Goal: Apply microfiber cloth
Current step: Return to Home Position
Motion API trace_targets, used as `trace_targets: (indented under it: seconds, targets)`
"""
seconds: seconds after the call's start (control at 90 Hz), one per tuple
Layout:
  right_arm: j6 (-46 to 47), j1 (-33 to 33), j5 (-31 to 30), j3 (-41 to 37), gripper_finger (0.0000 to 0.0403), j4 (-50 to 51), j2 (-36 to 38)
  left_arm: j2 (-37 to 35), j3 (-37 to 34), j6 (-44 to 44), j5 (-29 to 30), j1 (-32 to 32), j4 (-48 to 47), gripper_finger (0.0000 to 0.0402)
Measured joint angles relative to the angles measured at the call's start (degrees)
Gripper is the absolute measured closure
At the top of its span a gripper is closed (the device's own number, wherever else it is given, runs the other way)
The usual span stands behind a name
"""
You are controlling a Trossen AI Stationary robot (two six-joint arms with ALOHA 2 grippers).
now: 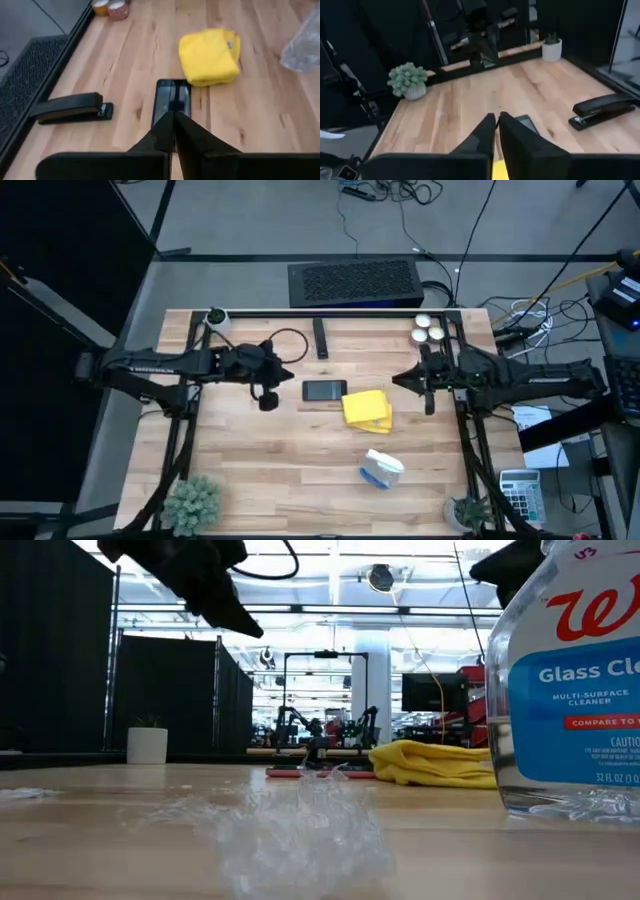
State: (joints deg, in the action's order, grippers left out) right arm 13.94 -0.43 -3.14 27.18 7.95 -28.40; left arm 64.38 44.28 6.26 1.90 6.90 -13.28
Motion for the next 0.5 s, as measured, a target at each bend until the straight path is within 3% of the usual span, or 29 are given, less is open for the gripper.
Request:
trace_targets:
  seconds: [0.311,0.5]
  targets:
    - [-0.11,0.02,-4.3,-7.39,0.04,-0.17,11.42,-1.76,-6.32,-1.74,-2.67,2.34,7.84,0.0401]
    - [-0.21,0.04,-3.08,-13.9,0.0402,-5.28,16.35,-4.05,-12.55,-5.92,-3.77,2.77,16.29,0.0401]
